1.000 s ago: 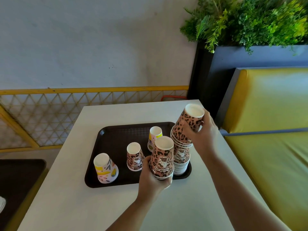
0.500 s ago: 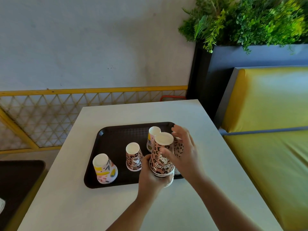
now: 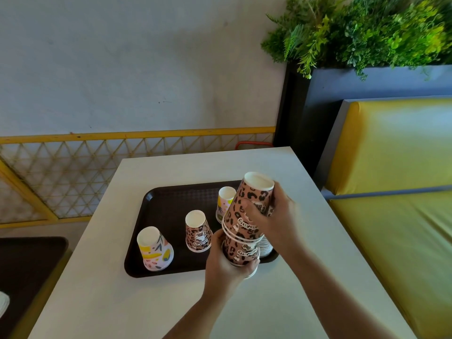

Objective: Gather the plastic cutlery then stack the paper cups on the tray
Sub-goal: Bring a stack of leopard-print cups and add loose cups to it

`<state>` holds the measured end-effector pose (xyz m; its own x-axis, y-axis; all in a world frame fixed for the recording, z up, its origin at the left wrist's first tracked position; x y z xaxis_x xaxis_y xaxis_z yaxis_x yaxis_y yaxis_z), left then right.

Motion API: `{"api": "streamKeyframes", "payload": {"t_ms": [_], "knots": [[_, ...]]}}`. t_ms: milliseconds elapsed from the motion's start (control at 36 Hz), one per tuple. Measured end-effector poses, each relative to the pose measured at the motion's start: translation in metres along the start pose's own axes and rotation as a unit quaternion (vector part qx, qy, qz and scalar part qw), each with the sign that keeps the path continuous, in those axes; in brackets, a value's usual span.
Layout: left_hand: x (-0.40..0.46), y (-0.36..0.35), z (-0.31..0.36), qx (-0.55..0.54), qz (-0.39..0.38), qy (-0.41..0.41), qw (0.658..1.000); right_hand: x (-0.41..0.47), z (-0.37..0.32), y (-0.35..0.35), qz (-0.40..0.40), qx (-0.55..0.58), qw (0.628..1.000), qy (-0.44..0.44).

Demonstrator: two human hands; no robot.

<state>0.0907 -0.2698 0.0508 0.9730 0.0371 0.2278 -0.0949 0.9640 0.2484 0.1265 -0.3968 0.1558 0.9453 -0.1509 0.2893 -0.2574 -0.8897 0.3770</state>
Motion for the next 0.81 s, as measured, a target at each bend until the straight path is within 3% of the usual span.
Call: {"api": "streamKeyframes", "payload": {"t_ms": [139,333,694,806], "knots": [[-0.001,0.001,-0.001,0.002,0.000,0.008,1.000,0.017,-0.024,0.023,0.025,0.052,0.998,0.028],[0.000,0.004,-0.002,0.017,0.021,0.017,0.999,0.037,-0.034,0.042,0.158,0.042,0.984,0.075],[0.004,0.009,0.004,0.028,0.038,0.005,0.999,0.019,0.044,0.001,0.048,-0.062,0.996,-0.047],[0.003,0.009,0.004,0.017,0.033,0.007,0.999,0.007,0.038,0.002,0.098,-0.092,0.990,-0.030]]}}
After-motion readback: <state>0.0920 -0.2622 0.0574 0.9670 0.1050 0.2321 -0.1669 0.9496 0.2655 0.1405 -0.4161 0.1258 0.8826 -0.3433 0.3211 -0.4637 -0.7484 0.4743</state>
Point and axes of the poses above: each hand's wrist, its own x-axis towards the middle knuckle, its own y-axis out of the back of the hand, z = x × y, the point moved 3 cm from there along x, towards the middle knuckle, and after that the axes turned 7 degrees about -y, right-handed, at the moved point
